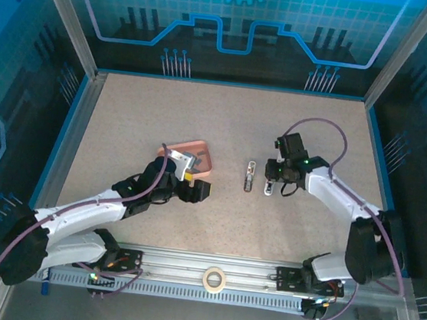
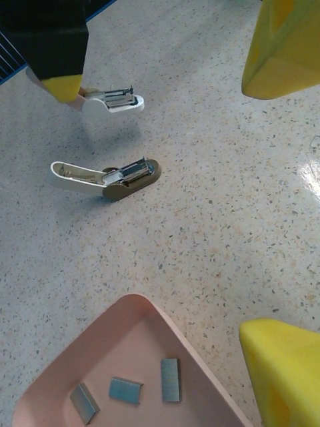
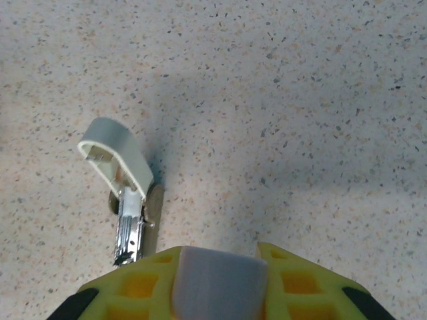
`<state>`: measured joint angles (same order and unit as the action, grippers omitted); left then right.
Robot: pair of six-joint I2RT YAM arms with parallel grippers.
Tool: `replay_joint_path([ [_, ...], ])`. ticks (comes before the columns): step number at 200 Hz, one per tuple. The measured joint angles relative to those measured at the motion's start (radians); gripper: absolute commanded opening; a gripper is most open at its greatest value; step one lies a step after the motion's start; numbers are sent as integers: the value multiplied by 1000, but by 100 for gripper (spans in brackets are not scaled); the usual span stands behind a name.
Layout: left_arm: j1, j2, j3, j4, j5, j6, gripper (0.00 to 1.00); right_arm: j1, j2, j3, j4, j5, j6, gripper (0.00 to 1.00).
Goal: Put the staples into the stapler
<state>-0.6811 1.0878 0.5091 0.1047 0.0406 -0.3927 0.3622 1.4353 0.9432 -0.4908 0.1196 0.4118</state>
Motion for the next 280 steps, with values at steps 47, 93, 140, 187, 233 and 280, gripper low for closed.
replay_joint_path([
  [47, 0, 0, 6, -14, -4, 3, 86, -57, 159, 118, -52, -55, -52, 19],
  [93, 0, 0, 8, -35, -11, 9, 86, -72, 264, 191, -103, -80, -81, 19],
  [140, 2, 0, 12, -44, -11, 10, 86, -92, 322, 224, -140, -87, -98, 19],
  [187, 2, 0, 12, -49, -12, 10, 86, -102, 332, 230, -163, -87, -103, 24],
  [233, 3, 0, 24, -60, -12, 9, 86, -103, 341, 231, -172, -88, -105, 38],
  [280, 9, 0, 52, -97, -19, 5, 87, -103, 322, 231, -182, -87, -101, 57],
])
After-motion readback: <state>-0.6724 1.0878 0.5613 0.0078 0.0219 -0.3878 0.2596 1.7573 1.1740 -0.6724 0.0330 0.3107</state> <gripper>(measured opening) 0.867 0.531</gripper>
